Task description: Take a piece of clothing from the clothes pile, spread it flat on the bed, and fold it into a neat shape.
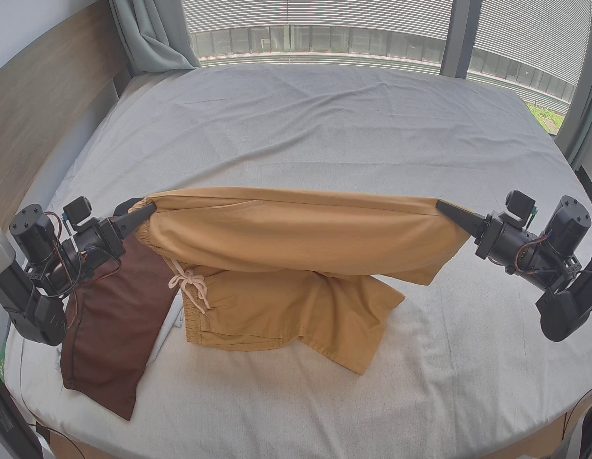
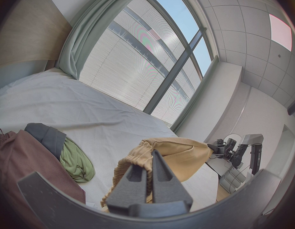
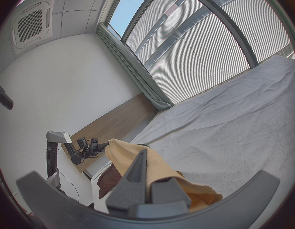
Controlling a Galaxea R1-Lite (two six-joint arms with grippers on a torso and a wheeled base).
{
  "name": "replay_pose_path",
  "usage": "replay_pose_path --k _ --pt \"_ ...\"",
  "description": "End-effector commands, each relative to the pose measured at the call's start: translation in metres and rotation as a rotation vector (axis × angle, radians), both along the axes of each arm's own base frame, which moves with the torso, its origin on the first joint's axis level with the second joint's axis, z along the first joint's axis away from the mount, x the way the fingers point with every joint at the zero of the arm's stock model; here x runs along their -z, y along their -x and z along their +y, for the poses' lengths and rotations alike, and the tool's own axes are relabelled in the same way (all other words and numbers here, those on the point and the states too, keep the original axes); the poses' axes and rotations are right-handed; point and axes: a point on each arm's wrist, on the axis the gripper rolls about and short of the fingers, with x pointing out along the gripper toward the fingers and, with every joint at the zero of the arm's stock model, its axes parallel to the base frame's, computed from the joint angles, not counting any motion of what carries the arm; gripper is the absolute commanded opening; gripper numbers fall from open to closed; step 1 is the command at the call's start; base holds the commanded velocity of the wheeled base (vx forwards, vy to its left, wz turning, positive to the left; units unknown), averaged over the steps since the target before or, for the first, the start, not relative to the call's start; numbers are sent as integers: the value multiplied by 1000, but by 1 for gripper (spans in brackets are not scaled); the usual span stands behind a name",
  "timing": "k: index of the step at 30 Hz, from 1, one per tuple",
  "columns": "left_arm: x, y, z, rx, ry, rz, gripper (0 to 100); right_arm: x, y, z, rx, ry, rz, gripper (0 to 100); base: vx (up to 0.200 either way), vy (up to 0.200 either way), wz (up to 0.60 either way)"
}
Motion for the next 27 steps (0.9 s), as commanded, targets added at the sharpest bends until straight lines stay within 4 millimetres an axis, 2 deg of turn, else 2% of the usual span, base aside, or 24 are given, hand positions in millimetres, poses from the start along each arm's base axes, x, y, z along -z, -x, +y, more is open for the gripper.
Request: replay_pose_path --k 1,6,10,16,21,27 --pt "1 -1 -2 -9 3 2 0 -1 -2 5 -17 -3 -4 0 0 0 0" --pt "-3 -5 -5 -32 10 -19 0 -2 -9 4 -9 -5 -19 0 0 0 0" --pt "4 -11 -5 -41 11 -5 0 1 -19 5 9 -9 -19 0 0 0 0" --pt "2 -18 -8 -47 19 -18 0 2 -31 7 32 -33 -17 0 0 0 0" --pt "4 -32 -11 -71 25 -36 0 0 -44 9 31 -59 -24 0 0 0 0" --pt "12 -45 -10 -96 32 -33 0 7 -59 9 38 -60 -25 0 0 0 0"
